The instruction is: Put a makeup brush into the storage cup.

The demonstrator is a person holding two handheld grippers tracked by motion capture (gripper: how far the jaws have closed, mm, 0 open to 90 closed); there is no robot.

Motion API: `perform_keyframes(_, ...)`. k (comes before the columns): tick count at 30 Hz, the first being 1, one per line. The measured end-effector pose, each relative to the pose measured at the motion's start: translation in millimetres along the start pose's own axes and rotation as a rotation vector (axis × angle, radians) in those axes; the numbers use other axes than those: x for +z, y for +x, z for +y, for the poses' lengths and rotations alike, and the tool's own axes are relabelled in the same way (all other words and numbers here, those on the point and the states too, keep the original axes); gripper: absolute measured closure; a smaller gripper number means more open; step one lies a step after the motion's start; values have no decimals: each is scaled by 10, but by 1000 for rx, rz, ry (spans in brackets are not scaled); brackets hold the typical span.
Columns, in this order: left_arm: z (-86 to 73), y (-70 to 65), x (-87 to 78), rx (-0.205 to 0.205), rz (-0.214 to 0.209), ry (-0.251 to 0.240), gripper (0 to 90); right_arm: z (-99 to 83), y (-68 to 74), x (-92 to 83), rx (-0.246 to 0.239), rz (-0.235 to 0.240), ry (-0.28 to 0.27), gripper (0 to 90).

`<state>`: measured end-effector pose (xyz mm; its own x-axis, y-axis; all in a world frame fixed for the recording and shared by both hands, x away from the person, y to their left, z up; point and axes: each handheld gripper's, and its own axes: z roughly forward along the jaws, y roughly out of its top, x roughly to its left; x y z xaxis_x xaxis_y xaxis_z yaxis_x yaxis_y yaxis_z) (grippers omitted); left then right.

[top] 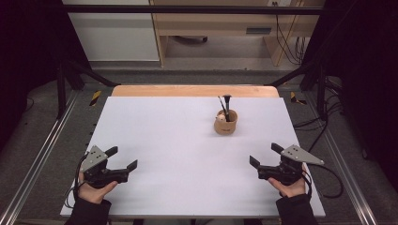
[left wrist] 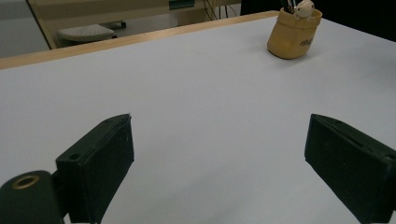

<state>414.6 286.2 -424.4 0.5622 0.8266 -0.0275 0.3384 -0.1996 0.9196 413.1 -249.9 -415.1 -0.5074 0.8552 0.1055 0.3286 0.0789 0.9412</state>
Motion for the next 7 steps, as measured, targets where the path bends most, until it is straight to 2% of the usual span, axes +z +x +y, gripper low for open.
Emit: perform_keyframes(7, -2, 14, -19, -7, 0, -12, 79, -52, -37, -31, 21, -11, 4, 27)
